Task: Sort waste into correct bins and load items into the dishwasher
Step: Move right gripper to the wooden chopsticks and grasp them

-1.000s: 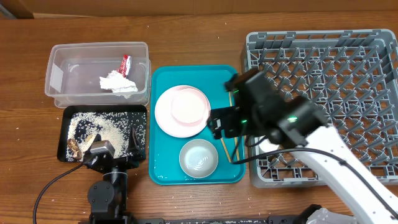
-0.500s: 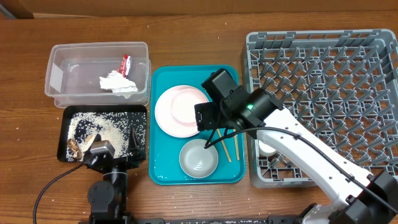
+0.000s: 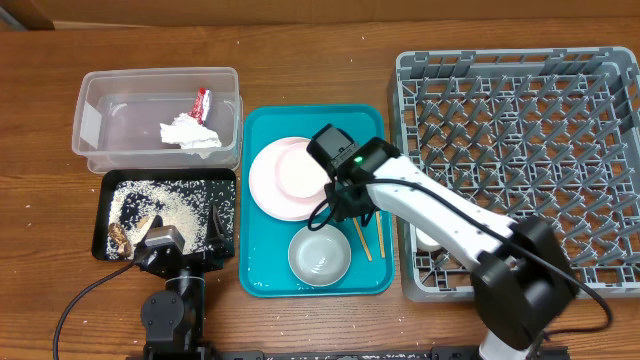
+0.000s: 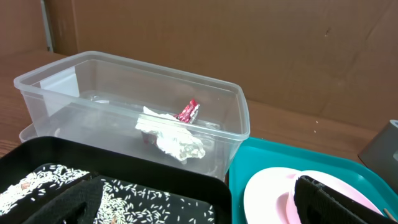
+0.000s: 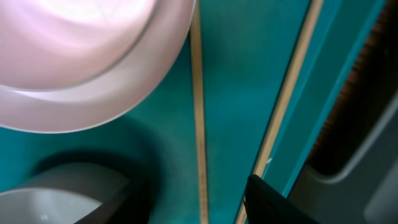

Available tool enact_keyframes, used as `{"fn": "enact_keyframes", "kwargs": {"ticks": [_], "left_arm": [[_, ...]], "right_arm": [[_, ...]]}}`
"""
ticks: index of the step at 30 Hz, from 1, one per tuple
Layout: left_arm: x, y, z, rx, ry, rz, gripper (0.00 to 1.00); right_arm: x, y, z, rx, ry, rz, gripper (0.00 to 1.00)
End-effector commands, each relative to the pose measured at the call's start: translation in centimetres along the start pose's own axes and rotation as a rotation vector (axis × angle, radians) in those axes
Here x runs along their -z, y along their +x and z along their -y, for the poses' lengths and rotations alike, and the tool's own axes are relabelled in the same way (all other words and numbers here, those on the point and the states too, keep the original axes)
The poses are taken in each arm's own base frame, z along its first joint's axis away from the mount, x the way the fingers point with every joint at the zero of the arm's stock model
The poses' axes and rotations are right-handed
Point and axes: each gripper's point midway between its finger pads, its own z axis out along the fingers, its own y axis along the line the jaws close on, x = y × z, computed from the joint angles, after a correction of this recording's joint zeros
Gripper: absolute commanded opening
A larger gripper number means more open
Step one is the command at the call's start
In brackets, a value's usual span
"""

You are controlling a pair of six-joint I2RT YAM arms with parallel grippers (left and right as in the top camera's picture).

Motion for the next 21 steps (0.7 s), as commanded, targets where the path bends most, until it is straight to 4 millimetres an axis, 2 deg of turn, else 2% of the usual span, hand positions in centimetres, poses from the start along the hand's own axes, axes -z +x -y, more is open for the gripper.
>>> {"fn": "enact_keyframes", "kwargs": {"ticks": [1, 3, 8, 16, 21], "left_arm": [[0.0, -0.1, -0.1, 0.011, -0.002, 0.009, 1.0], [0.0, -0.1, -0.1, 0.011, -0.002, 0.009, 1.0], [0.0, -0.1, -0.1, 0.011, -0.002, 0.009, 1.0], [0.0, -0.1, -0.1, 0.011, -0.002, 0.009, 1.0], [0.0, -0.1, -0.1, 0.011, -0.002, 0.009, 1.0]], "right_arm": [[-1.4, 0.6, -0.5, 0.141, -0.016, -0.044, 0.52], [-2.5, 1.2, -1.1, 0.186, -0.046, -0.087, 0.52], [-4.3, 1.8, -1.1, 0.205, -0.04, -0.139, 0.51], [-4.9, 2.2, -1.3, 0.253, -0.056, -0.151, 0.45], [-6.1, 3.0, -0.3, 0.271, -0.055, -0.169, 0.45]]}}
